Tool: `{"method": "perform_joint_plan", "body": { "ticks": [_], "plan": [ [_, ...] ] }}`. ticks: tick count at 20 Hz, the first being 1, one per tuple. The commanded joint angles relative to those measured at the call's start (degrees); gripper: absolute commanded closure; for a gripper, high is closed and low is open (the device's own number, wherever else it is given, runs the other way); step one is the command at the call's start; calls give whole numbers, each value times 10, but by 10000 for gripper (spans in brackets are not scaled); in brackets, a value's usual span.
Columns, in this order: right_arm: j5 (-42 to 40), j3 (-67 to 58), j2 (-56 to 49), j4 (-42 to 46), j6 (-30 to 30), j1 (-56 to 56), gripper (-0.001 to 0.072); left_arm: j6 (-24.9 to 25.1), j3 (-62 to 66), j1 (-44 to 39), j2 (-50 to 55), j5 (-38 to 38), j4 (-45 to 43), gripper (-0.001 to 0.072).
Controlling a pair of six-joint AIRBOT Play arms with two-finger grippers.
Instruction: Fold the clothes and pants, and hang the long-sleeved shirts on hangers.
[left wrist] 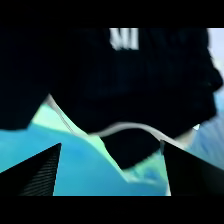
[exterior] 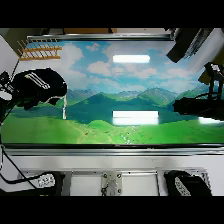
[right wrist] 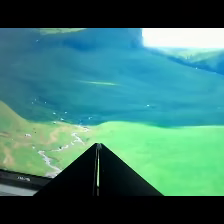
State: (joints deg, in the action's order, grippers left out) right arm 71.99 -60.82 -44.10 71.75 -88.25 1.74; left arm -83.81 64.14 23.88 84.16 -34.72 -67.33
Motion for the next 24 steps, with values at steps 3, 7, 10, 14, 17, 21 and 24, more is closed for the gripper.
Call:
{"method": "perform_joint_plan", "body": {
  "ticks": [3,7,10,14,17,21,24],
  "plan": [
    [0,0,0,0,0,0,699,-2,132,9,155,-2,-1,21],
    [0,0,0,0,0,0,699,-2,218,2,224,-92,0,22],
    [0,0,0,0,0,0,699,-2,243,-23,240,-113,0,272],
    [0,0,0,0,0,0,699,-6,245,-72,216,-150,10,699],
    [0,0,0,0,0,0,699,25,243,-135,148,-209,62,699],
    [0,0,0,0,0,0,699,39,243,-287,46,-290,80,699],
    [0,0,0,0,0,0,699,38,243,-423,10,-264,80,698]
  ]
}}
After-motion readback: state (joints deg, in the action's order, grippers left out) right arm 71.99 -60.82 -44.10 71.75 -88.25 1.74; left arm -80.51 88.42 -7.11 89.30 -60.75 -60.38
